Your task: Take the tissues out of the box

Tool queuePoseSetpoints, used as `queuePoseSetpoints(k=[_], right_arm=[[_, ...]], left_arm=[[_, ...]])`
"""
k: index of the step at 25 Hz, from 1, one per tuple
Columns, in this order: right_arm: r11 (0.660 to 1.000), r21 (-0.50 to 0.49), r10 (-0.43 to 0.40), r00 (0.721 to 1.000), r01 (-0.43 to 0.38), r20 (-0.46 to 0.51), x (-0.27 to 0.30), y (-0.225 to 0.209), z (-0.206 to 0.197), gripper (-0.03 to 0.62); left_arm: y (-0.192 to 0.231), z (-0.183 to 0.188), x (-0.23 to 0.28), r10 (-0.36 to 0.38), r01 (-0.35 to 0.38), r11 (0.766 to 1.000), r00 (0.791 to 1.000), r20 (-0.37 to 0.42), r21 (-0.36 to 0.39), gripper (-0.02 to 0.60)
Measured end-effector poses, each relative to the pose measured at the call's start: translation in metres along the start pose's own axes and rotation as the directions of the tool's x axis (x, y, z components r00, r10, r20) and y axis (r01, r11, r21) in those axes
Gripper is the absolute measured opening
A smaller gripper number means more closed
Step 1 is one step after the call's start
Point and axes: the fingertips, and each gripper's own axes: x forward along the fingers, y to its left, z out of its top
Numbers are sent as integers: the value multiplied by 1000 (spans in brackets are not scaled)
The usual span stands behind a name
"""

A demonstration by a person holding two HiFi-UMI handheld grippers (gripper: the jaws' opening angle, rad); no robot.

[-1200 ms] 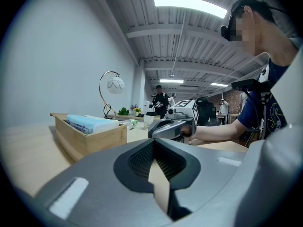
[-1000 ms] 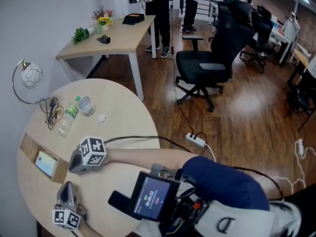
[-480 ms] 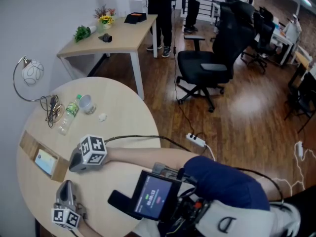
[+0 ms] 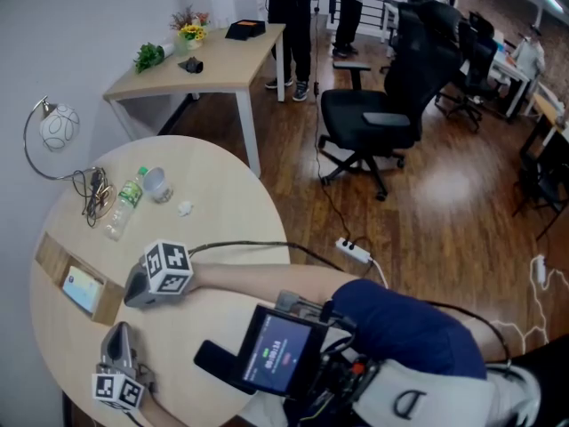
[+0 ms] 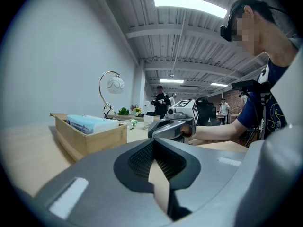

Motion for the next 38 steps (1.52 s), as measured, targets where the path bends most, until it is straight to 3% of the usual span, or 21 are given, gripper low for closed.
queuePoseSetpoints(k=[38], right_arm=[[1000, 3, 3, 1000, -3, -6, 0, -1, -4, 3]], left_arm=[[-1, -2, 1, 3, -3, 1000, 1000, 3, -7, 3]])
